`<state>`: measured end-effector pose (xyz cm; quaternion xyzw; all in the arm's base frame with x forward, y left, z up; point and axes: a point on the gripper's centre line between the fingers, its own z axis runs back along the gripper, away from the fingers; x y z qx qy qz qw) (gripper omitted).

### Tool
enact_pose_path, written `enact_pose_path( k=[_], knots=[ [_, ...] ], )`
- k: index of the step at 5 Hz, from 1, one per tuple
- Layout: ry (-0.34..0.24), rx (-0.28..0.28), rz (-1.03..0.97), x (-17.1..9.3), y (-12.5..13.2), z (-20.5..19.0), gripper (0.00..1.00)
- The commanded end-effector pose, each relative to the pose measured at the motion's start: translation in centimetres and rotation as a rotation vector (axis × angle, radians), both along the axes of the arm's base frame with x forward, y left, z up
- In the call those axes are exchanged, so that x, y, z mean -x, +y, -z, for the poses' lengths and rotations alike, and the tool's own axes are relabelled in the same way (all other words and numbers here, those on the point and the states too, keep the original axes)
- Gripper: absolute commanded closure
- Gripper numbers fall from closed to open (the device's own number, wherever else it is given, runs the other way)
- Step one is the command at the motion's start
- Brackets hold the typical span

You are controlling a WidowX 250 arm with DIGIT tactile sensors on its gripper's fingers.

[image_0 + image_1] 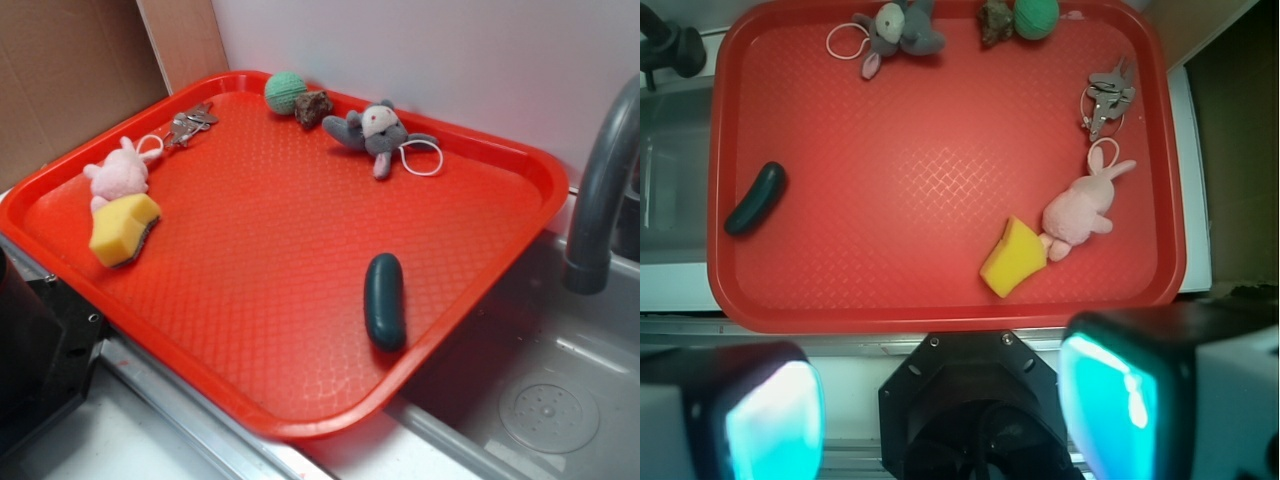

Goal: Grab the pink bunny.

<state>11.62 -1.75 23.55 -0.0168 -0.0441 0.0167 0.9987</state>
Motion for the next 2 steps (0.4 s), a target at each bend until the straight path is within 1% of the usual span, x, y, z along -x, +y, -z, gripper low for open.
enact_pose_path(
  k=[1,2],
  knots=[
    [0.000,0.000,0.000,0.0,0.0,0.0,0.00],
    [0.042,0.046,-0.112,-0.6,3.4,2.7,0.00]
  ],
)
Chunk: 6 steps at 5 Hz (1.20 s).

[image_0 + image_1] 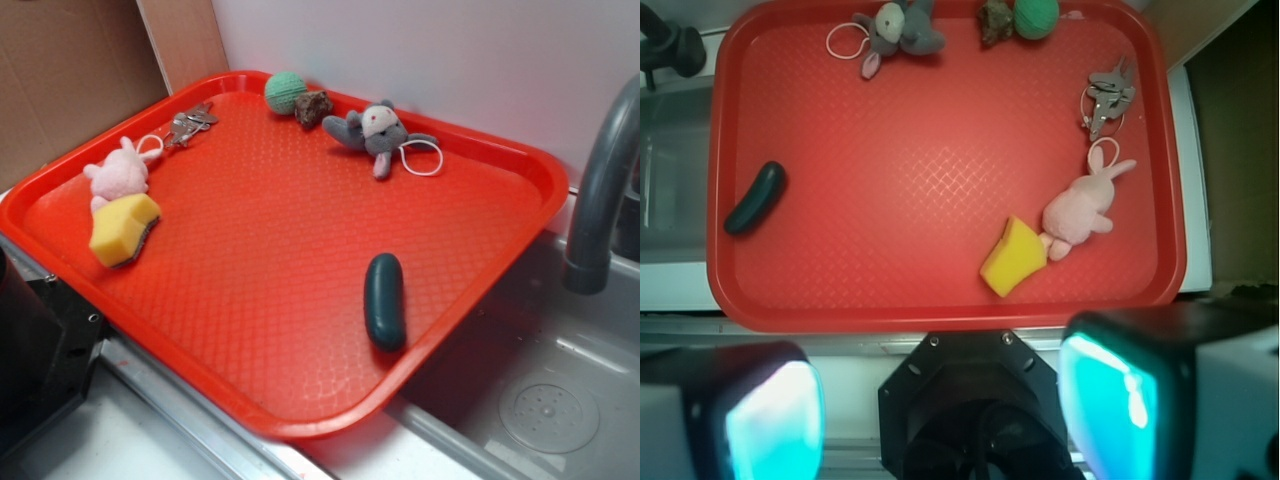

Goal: Grab the pink bunny.

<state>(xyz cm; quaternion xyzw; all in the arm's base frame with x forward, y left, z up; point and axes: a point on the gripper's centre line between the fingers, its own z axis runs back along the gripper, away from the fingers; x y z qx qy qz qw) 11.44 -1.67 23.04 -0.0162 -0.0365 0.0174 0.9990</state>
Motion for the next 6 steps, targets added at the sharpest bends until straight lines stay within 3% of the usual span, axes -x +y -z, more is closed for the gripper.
enact_pose_path(
  k=[1,2,3,4,6],
  knots=[
    [0.011,0.032,-0.272,-0.5,6.5,4.8,0.00],
    [-0.002,0.056,-0.427,0.3,8.1,6.8,0.00],
    [-0.029,0.020,-0.677,0.2,9.7,9.1,0.00],
    [-0.015,0.035,-0.737,-1.7,11.5,12.9,0.00],
    [-0.011,-0.006,-0.737,-3.7,13.6,16.5,0.00]
  ],
)
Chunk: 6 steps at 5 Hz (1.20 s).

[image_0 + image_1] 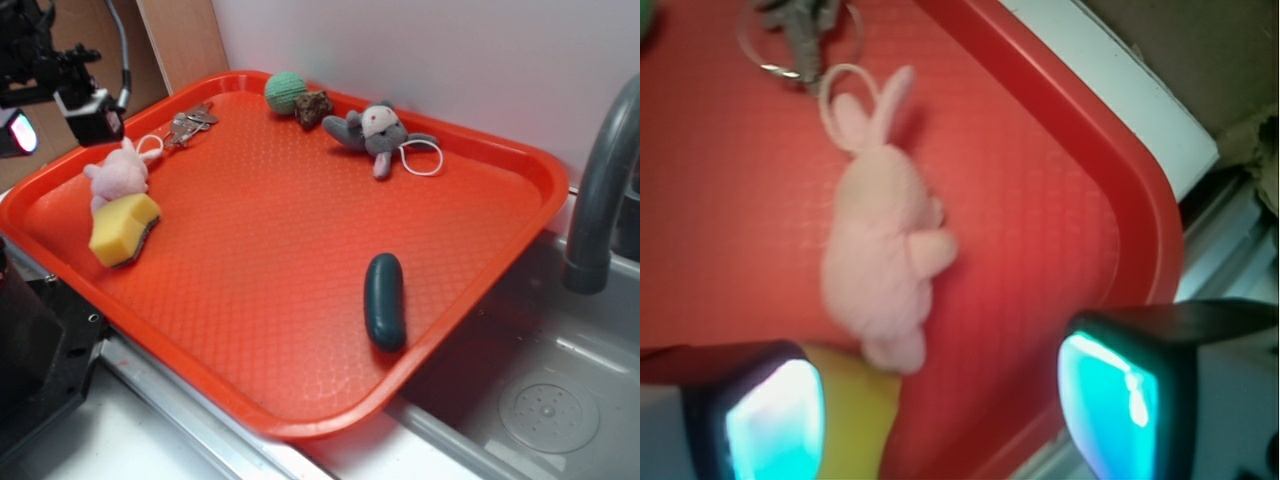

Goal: Grab the pink bunny.

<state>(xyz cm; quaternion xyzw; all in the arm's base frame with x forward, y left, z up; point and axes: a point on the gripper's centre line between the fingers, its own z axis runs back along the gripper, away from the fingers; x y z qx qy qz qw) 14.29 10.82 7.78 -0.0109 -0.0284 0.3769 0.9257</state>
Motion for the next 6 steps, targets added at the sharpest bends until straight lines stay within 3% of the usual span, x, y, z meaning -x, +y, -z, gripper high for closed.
enact_pose_path(
  k=[1,2,3,4,5,6],
  knots=[
    [-0.045,-0.032,0.057,-2.4,0.7,3.0,0.00],
    [-0.073,0.010,0.159,-3.2,0.1,3.2,0.00],
    [-0.083,0.049,0.188,-2.3,0.2,2.9,0.41],
    [-0.037,0.042,0.148,-3.0,0.4,2.5,1.00],
    [-0.025,0.104,0.145,-2.1,0.4,1.3,1.00],
    [0.032,0.098,0.149,-0.4,0.2,-2.4,1.00]
  ],
)
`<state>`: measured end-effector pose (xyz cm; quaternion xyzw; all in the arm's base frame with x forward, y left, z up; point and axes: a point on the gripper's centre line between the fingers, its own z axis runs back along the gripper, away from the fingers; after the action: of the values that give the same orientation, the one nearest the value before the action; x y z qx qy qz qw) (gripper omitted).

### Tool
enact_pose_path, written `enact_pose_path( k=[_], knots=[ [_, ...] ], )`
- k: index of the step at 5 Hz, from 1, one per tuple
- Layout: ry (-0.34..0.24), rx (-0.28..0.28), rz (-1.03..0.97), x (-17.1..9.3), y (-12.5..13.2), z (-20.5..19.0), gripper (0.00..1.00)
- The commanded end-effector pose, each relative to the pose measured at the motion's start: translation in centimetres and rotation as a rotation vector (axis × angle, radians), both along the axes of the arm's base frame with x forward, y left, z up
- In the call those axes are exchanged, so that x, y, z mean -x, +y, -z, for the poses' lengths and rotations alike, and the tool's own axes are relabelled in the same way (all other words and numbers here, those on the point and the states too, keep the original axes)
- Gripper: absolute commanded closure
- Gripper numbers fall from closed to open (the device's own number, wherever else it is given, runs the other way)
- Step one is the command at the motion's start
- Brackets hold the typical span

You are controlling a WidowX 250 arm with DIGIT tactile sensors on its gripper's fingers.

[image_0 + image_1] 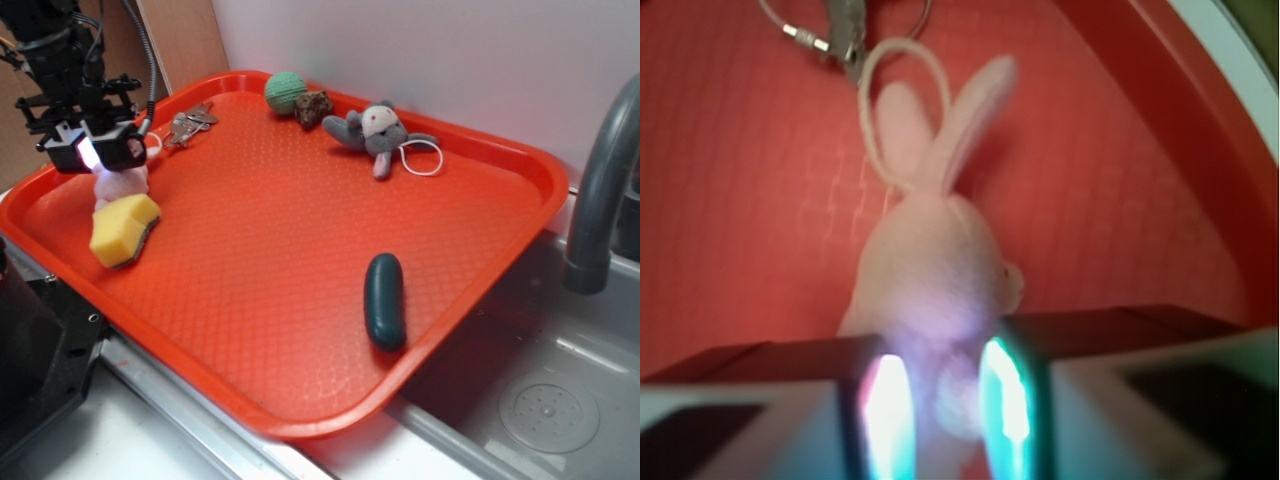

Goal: Grab the pink bunny.

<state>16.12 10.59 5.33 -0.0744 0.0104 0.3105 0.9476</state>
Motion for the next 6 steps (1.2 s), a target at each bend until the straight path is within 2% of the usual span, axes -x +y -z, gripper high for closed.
enact_pose_path(
  k=[1,2,3,6],
  knots=[
    [0.045,-0.107,-0.001,2.2,-1.6,-8.9,1.00],
    [0.031,-0.131,0.035,1.6,-4.1,-10.8,1.00],
    [0.017,-0.136,0.163,1.9,-4.9,-12.1,0.00],
    [0.017,-0.136,0.163,1.9,-4.9,-12.1,0.00]
  ],
)
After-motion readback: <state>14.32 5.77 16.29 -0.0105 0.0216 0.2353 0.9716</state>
